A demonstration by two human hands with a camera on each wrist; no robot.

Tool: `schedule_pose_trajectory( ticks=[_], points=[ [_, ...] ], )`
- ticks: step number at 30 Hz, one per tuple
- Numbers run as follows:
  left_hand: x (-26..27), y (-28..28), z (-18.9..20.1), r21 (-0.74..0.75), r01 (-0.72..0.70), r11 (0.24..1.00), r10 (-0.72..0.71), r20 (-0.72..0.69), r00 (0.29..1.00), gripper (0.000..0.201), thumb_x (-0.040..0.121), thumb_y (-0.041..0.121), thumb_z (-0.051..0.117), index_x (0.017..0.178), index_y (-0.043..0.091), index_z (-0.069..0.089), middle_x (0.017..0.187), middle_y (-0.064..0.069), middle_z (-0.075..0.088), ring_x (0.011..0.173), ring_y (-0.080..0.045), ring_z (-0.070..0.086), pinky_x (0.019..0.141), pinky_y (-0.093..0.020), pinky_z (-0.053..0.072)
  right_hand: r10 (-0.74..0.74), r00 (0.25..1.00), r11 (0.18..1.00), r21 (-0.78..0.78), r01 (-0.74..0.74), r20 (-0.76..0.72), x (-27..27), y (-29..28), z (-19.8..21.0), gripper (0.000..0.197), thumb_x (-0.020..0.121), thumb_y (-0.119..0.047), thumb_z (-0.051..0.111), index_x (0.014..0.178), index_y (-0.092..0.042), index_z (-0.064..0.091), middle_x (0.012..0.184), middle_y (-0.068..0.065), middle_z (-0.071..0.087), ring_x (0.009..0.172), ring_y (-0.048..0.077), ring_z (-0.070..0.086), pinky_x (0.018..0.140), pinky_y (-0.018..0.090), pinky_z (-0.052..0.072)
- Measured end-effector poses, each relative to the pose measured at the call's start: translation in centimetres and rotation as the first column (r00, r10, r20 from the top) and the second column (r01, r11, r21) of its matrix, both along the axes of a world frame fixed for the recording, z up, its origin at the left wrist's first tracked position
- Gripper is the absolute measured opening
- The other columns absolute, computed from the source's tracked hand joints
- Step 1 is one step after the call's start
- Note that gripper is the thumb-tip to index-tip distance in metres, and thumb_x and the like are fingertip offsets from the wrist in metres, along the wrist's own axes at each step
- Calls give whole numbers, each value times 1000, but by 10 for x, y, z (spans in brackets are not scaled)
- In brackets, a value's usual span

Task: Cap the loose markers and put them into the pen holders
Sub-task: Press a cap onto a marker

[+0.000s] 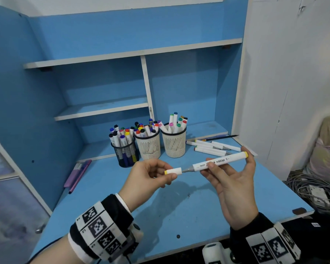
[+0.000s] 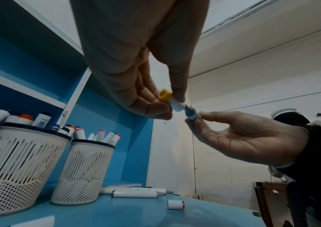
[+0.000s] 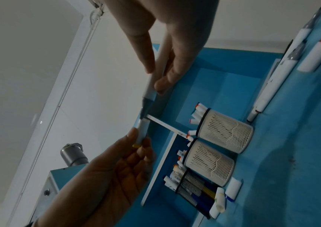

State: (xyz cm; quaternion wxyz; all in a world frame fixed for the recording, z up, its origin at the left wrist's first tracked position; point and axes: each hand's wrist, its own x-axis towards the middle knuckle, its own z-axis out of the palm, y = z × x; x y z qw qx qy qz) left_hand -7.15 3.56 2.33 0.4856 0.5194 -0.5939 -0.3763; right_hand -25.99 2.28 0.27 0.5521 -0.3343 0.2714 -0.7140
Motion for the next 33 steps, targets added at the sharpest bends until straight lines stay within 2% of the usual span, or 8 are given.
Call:
schedule_pose_trajectory(
  ticks=[2,6,11,15,22,25,29,33],
  points=[
    [-1,3,-2,1,-14,1000,14,-43,999,11,75,1,74,84,4,69,65,-5,68,60,-15,65,54,-20,50,-3,1000,1000,-1,3,17,3,2,0,98,46,-16,77,132,-35,34,86,19,68,84,24,68,69,32,56],
    [0,9,-5,15,-28,999,30,-117,993,11,78,0,70,88,1,68,65,-5,69,60,-15,66,55,-20,51,11,999,1000,3,-11,33,8,4,-1,101,41,-20,83,129,-36,36,92,26,67,87,30,68,70,33,57],
    [3,13,-3,34,-44,998,50,-199,979,14,78,0,70,91,0,69,74,-14,72,63,-18,68,57,-21,52,8,1000,1000,-3,-7,30,11,6,0,91,43,-19,79,122,-33,37,89,23,68,88,29,67,69,32,56],
    [5,17,0,33,-27,999,34,-257,966,13,79,0,67,93,1,69,81,-20,71,65,-19,68,59,-22,53,20,999,1000,6,-20,25,14,9,2,97,44,-20,78,129,-29,33,96,30,64,85,30,66,69,32,57],
    [3,20,-2,42,8,999,-1,-175,985,17,76,-2,70,93,-3,68,72,-13,71,64,-17,69,58,-20,52,37,999,999,-11,-37,-17,18,16,0,89,48,-18,76,125,-28,33,88,25,69,78,25,70,72,35,58],
    [0,21,-1,41,12,999,-4,-190,982,16,77,-2,69,93,-1,70,73,-13,72,65,-17,69,59,-20,53,18,999,1000,-21,-19,-33,20,19,-1,80,56,-13,74,123,-26,33,89,25,69,79,25,70,73,34,58],
    [-1,19,2,16,24,1000,-21,-180,984,15,77,-3,68,91,3,72,72,-13,72,64,-18,69,59,-21,53,-4,999,998,-61,1,-48,23,20,-2,72,79,12,61,130,-27,28,86,20,70,80,24,70,76,33,57],
    [-1,17,7,-11,69,998,-70,-204,977,16,80,-5,64,94,1,71,71,-15,71,62,-20,68,58,-21,53,-31,999,997,-71,29,-31,30,21,-2,78,82,12,59,134,-32,23,94,25,66,76,24,70,74,32,57]
  ],
)
